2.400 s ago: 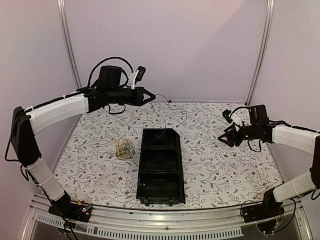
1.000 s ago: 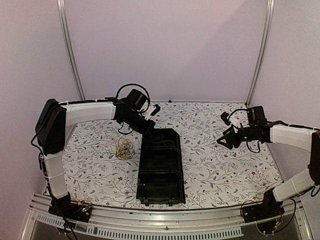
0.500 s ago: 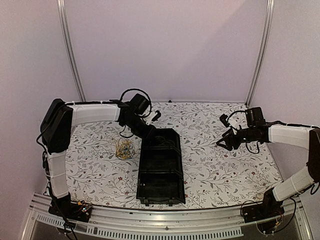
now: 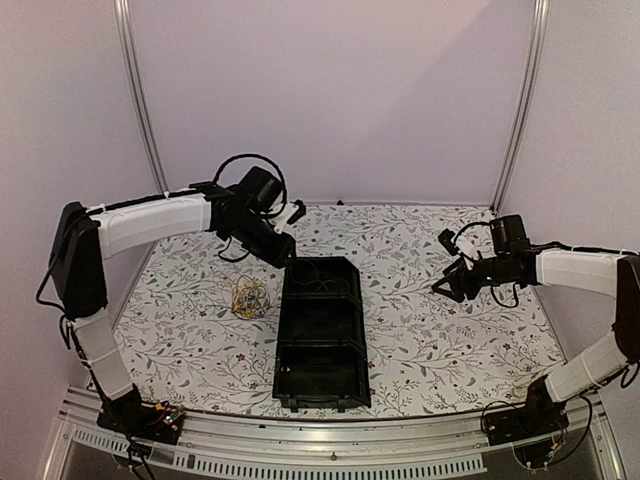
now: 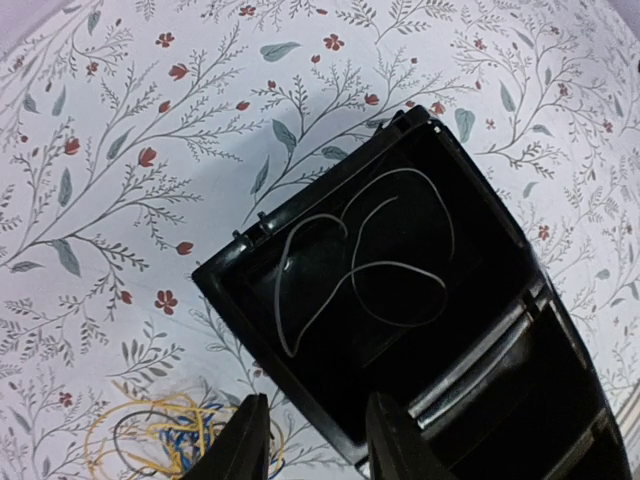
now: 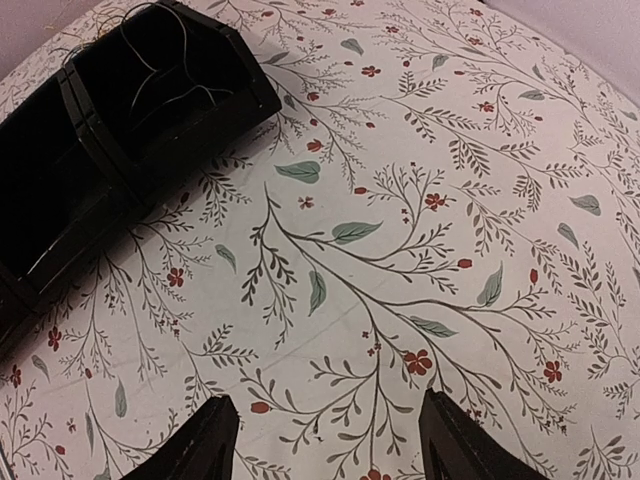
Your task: Untangle the cables
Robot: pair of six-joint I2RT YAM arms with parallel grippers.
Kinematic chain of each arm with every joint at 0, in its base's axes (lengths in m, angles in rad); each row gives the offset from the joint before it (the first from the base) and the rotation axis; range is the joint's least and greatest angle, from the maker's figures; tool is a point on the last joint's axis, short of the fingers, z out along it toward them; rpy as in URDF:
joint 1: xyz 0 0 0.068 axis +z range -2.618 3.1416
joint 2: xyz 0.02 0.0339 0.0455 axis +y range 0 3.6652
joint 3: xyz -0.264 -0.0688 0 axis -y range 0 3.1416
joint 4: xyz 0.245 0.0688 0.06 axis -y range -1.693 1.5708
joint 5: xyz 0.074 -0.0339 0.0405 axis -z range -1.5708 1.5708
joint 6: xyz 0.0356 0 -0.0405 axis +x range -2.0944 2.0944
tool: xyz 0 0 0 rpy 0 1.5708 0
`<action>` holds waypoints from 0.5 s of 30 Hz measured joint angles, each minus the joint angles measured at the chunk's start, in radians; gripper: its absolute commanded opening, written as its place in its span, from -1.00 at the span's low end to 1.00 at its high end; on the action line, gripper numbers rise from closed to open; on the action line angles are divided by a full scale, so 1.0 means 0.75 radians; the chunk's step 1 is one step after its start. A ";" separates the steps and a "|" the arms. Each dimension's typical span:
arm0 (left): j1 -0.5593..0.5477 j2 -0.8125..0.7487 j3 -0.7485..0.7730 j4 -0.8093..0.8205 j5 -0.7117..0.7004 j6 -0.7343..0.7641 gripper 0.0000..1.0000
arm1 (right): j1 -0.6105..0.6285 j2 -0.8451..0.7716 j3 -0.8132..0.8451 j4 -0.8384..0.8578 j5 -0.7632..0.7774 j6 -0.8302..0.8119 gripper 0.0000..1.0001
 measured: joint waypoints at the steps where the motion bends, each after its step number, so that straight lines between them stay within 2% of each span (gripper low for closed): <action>1: 0.000 -0.046 -0.019 -0.005 -0.017 -0.001 -0.16 | 0.000 0.005 0.000 0.000 0.000 0.000 0.32; 9: 0.046 -0.366 -0.252 -0.016 -0.183 -0.124 -0.20 | 0.000 0.019 0.006 -0.010 -0.006 0.000 0.33; 10: 0.063 -0.396 -0.289 -0.022 -0.205 -0.157 -0.26 | 0.000 0.020 0.007 -0.011 -0.008 0.000 0.32; 12: 0.110 -0.450 -0.360 -0.051 -0.248 -0.235 -0.54 | 0.000 0.026 0.008 -0.014 -0.013 0.000 0.32; 13: 0.142 -0.474 -0.395 -0.074 -0.269 -0.278 -0.57 | 0.000 0.030 0.008 -0.016 -0.017 0.000 0.33; 15: 0.224 -0.520 -0.472 -0.121 -0.300 -0.370 -0.42 | 0.000 0.035 0.008 -0.020 -0.024 0.000 0.32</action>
